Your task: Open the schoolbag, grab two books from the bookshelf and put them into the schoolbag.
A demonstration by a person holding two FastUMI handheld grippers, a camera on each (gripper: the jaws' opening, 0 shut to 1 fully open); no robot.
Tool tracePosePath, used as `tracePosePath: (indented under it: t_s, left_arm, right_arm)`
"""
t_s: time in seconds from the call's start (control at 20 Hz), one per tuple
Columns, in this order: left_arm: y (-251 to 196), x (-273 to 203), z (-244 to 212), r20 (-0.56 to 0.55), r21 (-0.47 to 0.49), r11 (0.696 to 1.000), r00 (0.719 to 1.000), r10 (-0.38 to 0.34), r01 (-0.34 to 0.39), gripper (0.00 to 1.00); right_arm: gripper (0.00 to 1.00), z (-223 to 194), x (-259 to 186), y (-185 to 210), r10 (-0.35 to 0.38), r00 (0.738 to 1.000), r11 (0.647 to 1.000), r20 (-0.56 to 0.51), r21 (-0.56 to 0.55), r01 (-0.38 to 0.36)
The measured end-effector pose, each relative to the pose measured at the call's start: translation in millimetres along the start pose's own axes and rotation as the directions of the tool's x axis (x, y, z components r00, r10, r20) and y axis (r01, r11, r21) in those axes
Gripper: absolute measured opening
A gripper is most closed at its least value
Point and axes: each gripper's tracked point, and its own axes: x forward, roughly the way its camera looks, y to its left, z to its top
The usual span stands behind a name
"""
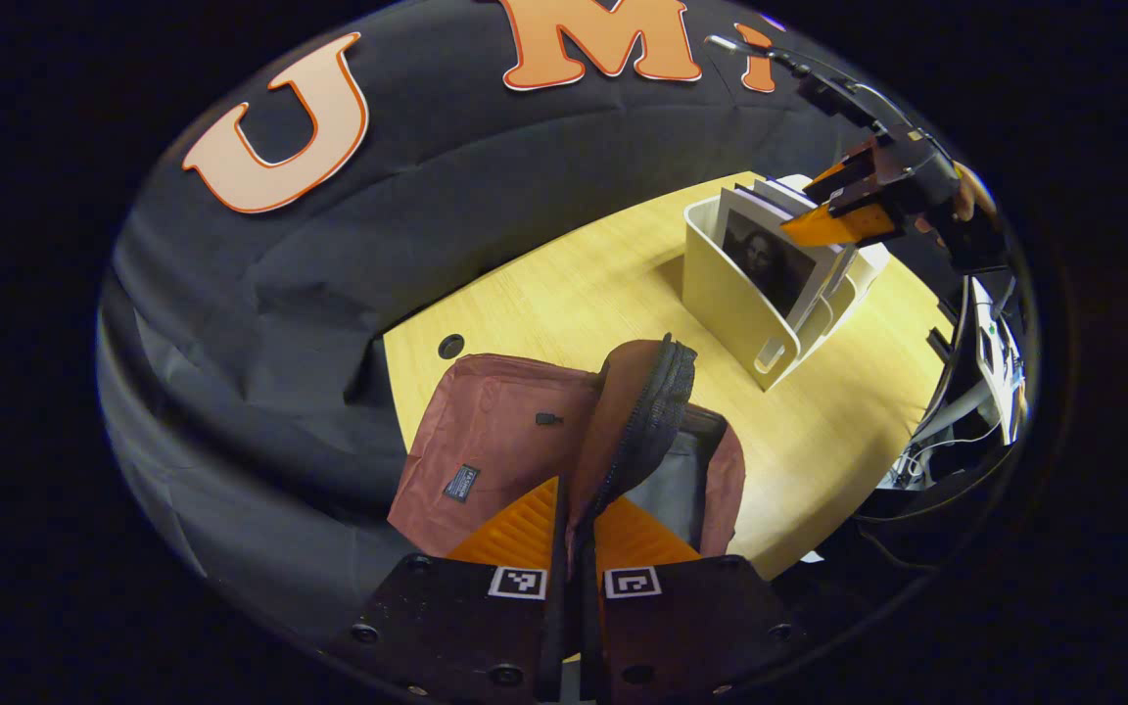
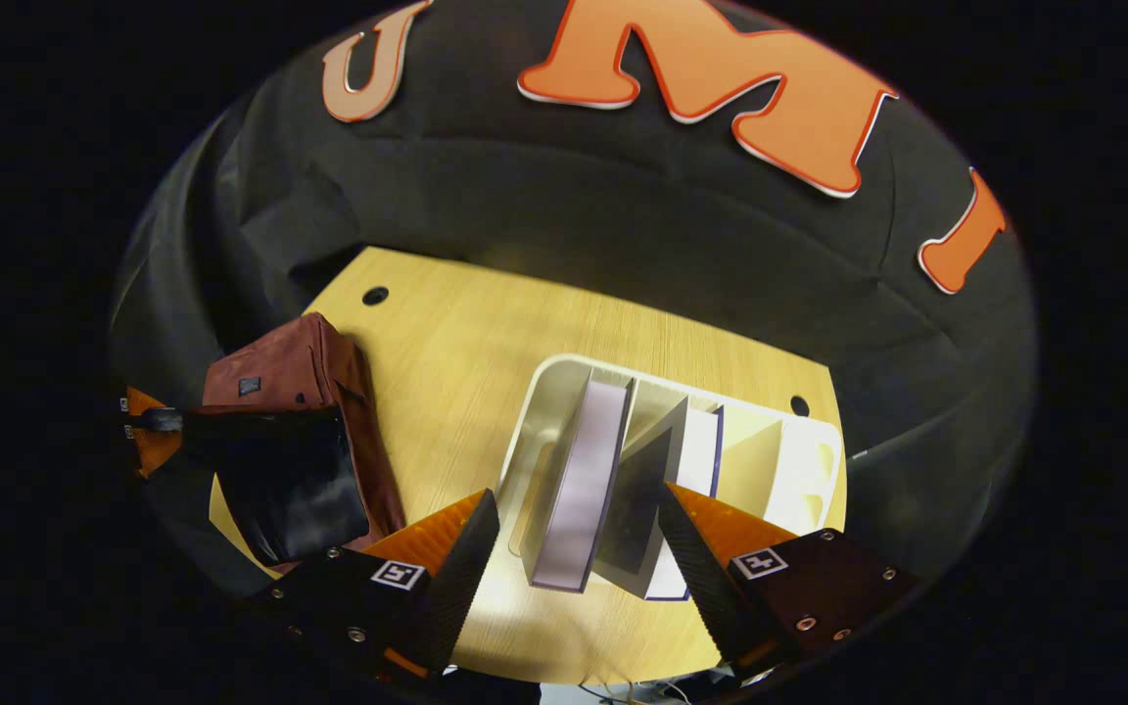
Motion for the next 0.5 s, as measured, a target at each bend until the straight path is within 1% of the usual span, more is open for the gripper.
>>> tracePosePath:
  t_s: [0.1,0.15,0.2,0.25,0.3,0.35,0.4,0.45,0.5]
  left_arm:
    - [8,-2,3,0.000,0.004,1.000,1.000,-0.011,0.011,0.07]
    - [10,-3,4,-0.001,0.004,1.000,1.000,-0.017,0.017,0.08]
    - [13,-2,5,-0.002,0.006,1.000,1.000,-0.021,0.021,0.07]
    - [13,-2,6,-0.005,0.007,1.000,1.000,-0.025,0.025,0.07]
    - [13,-1,4,-0.004,0.015,0.999,1.000,-0.028,0.028,0.07]
    - [12,-1,5,-0.004,0.020,0.999,0.999,-0.032,0.032,0.08]
    - [13,-1,4,-0.001,0.025,0.999,0.999,-0.035,0.035,0.08]
    - [13,-1,4,-0.003,0.021,0.999,0.999,-0.036,0.036,0.07]
    - [13,-1,2,-0.003,0.019,0.999,0.999,-0.037,0.037,0.07]
  right_arm:
    - [0.97,-3,11,-4,-0.028,0.998,0.999,-0.059,-0.030,0.026]
    - [0.94,-5,18,-4,-0.038,0.996,0.999,-0.086,-0.028,0.036]
    - [0.93,-6,24,-2,-0.029,0.992,1.000,-0.119,-0.015,0.028]
    - [0.89,-6,31,0,-0.014,0.989,1.000,-0.147,0.010,0.016]
    - [0.87,-7,36,5,0.010,0.983,0.999,-0.181,0.040,-0.002]
    - [0.81,-11,41,3,0.007,0.976,0.998,-0.216,0.059,0.006]
    - [0.79,-11,48,-1,-0.009,0.973,0.997,-0.232,0.069,0.026]
    - [0.68,-13,53,-3,-0.023,0.968,0.997,-0.251,0.070,0.042]
    - [0.71,-14,56,-2,-0.017,0.963,0.996,-0.269,0.076,0.039]
